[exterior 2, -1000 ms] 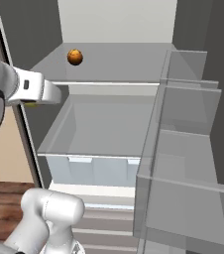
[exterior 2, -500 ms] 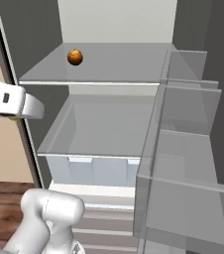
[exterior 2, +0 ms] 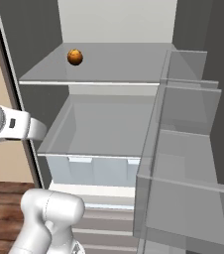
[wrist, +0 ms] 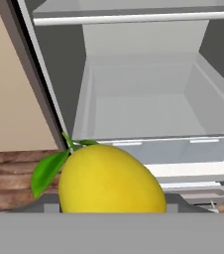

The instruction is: Open the fridge, remove the orange, lemon, and steak, and place them on any counter.

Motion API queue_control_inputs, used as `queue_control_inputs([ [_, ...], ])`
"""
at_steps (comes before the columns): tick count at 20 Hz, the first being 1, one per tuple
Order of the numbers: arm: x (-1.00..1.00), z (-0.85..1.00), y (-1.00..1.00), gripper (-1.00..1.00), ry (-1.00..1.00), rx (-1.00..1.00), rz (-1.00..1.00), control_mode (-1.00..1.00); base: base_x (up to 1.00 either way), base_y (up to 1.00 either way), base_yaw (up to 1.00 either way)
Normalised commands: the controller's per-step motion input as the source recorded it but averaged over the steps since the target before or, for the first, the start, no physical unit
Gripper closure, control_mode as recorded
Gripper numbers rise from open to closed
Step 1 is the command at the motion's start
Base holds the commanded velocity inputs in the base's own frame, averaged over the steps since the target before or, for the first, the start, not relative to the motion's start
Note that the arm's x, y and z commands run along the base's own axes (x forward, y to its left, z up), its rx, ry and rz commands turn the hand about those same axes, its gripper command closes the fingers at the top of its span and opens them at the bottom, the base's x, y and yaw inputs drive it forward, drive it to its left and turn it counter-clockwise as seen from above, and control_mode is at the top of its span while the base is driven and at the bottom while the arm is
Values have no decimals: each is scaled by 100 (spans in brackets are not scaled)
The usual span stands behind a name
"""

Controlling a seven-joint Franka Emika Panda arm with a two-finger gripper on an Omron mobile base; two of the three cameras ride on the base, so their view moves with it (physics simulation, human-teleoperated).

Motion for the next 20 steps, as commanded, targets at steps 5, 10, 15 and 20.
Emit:
queue_control_inputs([
  [5,-2,-9,1,100,0,0,0,-100,0,0,0],
  [10,0,0,0,100,0,0,0,-100,0,0,0],
  [15,0,0,0,100,0,0,0,-100,0,0,0],
  [20,0,0,0,100,0,0,0,-100,0,0,0],
])
